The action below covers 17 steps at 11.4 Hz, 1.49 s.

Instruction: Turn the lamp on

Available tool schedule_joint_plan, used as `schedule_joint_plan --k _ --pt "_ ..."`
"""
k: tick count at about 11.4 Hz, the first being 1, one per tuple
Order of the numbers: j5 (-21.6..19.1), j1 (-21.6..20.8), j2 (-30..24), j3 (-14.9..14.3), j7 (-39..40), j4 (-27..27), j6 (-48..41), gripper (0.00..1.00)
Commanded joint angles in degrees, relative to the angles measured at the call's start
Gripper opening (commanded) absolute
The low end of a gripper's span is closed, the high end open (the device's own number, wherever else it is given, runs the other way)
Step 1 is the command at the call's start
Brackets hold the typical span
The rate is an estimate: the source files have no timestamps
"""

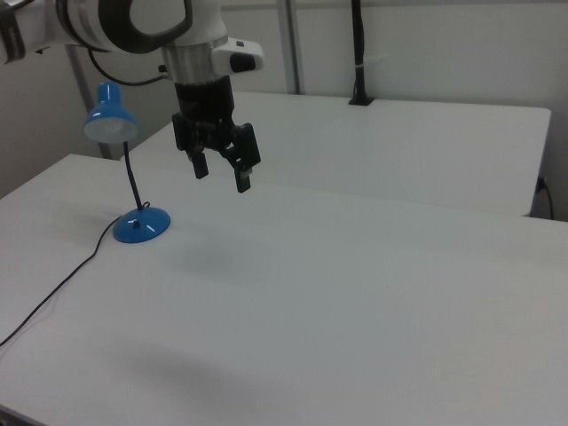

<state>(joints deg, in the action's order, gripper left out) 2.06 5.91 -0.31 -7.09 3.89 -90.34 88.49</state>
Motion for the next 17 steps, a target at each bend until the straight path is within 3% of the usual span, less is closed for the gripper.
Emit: schedule_joint_plan --k 1,4,5,6,9,14,15,17 --pt "-0.65 0.07 0.31 -0.47 0.24 1.22 -1.31 1.0" --pt "-0.65 0.07 0.4 -0.47 0.07 1.22 -1.31 0.99" --pt "-0.83 -0.02 0.48 -0.38 0.15 1.31 -1.22 0.86" --pt "-1.0 -0.02 0.48 -0.38 0.67 1.22 -1.22 0.65" --pt "-2.23 0.16 0.48 -0.47 1.56 1.22 -1.22 0.31" --pt "-3.64 -0.71 1.97 0.32 1.82 1.14 2.72 0.12" --pt "-3.56 -2.29 2.59 0.41 1.82 1.05 2.82 0.04" --pt "-3.55 -4.84 2.51 0.5 2.61 1.05 2.83 0.0"
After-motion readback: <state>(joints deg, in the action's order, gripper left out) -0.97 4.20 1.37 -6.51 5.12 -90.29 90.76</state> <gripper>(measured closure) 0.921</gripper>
